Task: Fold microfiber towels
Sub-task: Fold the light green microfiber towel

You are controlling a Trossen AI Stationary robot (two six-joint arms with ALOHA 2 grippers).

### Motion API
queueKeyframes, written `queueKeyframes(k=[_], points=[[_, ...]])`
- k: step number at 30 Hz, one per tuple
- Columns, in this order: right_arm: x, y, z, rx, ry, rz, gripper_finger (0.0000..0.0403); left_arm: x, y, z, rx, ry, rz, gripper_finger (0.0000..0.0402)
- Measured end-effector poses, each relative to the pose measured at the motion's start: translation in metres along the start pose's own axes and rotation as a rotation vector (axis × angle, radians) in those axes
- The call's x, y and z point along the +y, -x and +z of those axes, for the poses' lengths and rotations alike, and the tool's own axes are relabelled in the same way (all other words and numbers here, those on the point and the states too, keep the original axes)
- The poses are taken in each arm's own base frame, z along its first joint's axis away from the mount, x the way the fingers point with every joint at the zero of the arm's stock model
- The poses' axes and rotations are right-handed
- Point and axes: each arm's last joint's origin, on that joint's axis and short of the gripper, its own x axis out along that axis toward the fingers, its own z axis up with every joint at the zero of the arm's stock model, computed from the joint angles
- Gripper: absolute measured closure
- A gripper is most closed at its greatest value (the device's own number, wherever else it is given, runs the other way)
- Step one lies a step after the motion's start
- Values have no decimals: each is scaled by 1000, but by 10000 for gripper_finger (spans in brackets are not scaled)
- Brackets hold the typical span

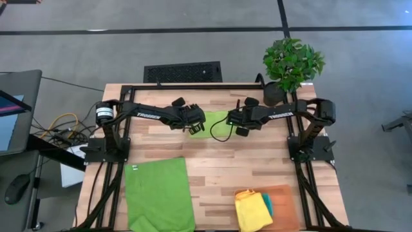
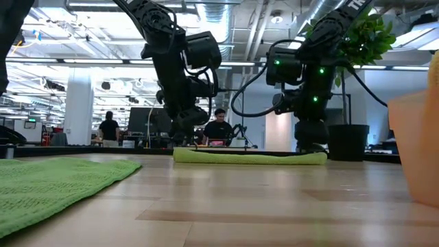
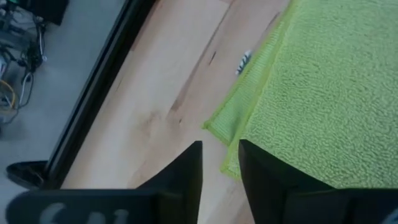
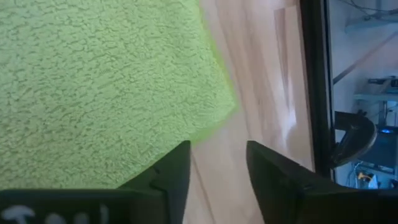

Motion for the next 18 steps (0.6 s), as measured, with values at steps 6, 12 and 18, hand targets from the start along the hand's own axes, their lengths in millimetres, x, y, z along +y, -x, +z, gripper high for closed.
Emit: queueKeyframes(k=[6, 12, 18], points=[[-15, 23, 9, 43, -69, 2, 187, -11, 22, -2, 1, -43, -78, 290], [-25, 62, 3, -59, -113, 92, 181, -40, 48, -17, 23, -246, -185, 290], [-28, 105, -8, -217, -154, 283, 183, -63, 62, -35, 7, -385, -217, 290]])
